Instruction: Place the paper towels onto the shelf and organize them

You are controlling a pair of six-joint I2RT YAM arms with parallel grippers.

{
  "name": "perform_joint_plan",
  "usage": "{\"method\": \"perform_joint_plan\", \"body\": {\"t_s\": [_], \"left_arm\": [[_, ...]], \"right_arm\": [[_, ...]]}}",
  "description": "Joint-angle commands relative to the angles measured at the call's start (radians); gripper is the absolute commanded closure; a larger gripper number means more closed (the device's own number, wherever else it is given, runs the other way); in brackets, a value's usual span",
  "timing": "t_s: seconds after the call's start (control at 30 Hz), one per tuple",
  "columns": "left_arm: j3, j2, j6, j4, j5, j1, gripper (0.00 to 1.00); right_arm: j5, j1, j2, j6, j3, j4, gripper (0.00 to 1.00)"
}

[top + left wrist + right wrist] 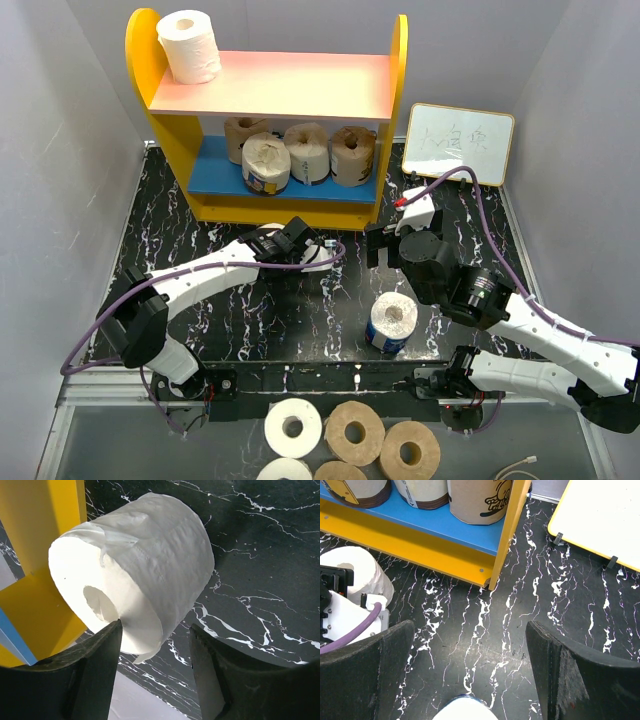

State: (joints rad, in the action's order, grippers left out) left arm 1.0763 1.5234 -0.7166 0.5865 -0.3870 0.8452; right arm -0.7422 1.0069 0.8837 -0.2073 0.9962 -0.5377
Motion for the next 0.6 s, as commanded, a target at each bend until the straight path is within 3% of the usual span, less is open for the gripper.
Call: {"method": "perform_joint_plan", "body": {"t_s": [0.0,0.57], "left_arm": [[0.001,-0.011,-0.014,-0.012,-0.011,-0.006,0.45],[-0.024,0.036,-0.056,-0.105,-0.042,-0.024,0.47]], "right_arm": [[-0.026,0.0,0.001,0.014,0.05,0.054,0.07],[-0.01,0.001,-0.005,0.004,0.03,0.064,0.07]]}}
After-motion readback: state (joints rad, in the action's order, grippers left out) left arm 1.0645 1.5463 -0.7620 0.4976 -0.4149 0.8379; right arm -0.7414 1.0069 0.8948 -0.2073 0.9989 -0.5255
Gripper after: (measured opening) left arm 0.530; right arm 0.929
